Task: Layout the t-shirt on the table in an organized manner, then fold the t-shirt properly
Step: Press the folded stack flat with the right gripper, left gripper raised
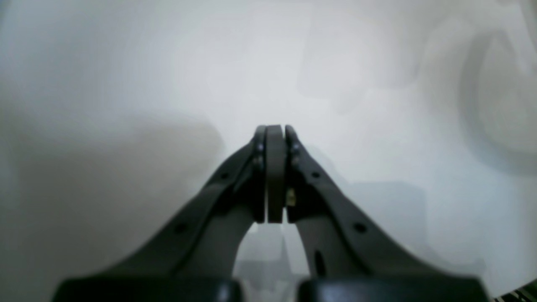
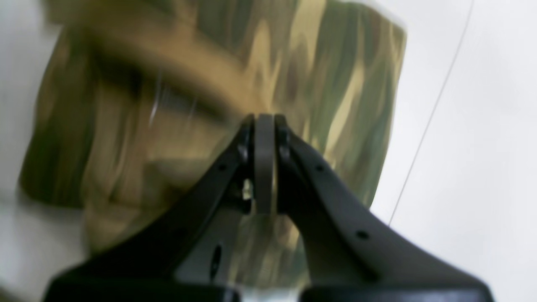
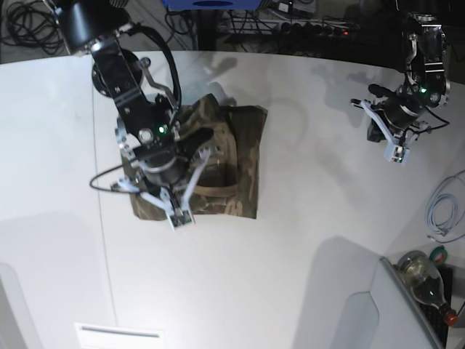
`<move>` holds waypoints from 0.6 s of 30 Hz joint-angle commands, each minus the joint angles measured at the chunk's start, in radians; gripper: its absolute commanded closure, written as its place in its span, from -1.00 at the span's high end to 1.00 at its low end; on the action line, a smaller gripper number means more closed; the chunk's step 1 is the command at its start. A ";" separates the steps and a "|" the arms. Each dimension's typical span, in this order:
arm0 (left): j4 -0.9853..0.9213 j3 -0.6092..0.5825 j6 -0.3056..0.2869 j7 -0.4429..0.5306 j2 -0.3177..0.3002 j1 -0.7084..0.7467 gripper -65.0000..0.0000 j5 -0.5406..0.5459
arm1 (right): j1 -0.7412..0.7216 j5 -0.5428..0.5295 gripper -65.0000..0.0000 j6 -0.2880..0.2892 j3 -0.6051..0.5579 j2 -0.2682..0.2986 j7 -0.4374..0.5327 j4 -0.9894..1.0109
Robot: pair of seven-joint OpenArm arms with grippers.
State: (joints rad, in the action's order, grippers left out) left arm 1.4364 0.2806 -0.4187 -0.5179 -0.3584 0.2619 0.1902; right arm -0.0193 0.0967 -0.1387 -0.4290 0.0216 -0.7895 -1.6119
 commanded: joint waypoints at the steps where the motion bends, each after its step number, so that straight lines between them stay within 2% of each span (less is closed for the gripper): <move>1: 0.013 0.006 0.001 0.011 -0.012 0.000 -1.00 0.005 | -0.032 0.004 -0.98 -0.002 0.003 -0.015 0.032 0.025; 7: 0.011 0.006 0.001 0.011 -0.012 0.000 -1.00 0.005 | -0.140 0.004 -0.98 0.000 0.002 -0.116 0.071 0.269; 9: 0.011 0.006 0.001 0.011 -0.012 0.000 -1.00 0.005 | -0.167 0.004 -0.98 0.000 -0.004 -0.145 0.120 0.335; 14: 0.011 0.006 0.001 0.011 -0.012 0.000 -1.00 0.005 | -0.262 0.002 -0.98 -0.006 -0.115 -0.160 0.247 0.526; 18: 0.011 0.006 0.001 0.011 -0.012 0.000 -1.00 0.005 | -0.301 0.002 -0.98 -0.006 -0.113 -0.165 0.336 0.605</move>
State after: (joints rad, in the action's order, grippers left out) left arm 1.4345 0.2802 -0.4187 -0.5209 -0.3550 0.2668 0.1875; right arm -0.2874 0.0910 -0.1398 -0.5449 -0.1307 -0.4805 -0.9886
